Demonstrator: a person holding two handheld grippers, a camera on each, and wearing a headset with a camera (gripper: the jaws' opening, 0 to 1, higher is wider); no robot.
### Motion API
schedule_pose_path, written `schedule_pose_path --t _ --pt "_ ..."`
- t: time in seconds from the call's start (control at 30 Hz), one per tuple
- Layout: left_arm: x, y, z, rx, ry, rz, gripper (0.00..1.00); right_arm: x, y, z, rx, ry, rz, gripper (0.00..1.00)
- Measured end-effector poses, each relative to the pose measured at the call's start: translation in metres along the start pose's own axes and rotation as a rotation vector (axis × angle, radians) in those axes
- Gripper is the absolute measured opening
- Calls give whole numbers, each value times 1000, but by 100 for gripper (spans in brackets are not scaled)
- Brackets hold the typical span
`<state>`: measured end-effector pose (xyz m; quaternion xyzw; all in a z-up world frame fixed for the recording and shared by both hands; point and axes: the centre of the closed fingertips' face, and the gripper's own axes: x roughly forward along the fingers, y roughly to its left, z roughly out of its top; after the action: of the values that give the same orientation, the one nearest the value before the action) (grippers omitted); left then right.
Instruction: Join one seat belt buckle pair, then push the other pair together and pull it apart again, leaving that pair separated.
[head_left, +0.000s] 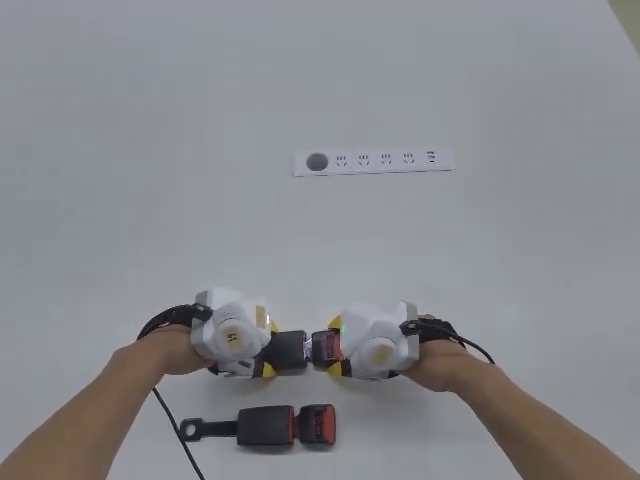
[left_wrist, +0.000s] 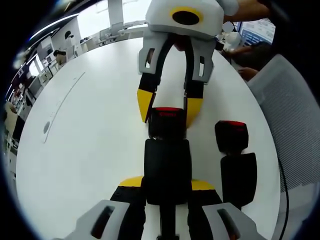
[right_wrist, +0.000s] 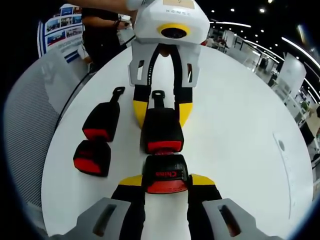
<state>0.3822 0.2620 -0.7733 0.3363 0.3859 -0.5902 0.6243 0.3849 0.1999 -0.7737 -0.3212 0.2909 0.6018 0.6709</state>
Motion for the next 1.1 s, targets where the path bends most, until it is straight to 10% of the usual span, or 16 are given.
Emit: schedule_pose_path --t 1.1 --pt "1 1 -2 2 29 -20 32 -8 -3 -11 -26 40 14 29"
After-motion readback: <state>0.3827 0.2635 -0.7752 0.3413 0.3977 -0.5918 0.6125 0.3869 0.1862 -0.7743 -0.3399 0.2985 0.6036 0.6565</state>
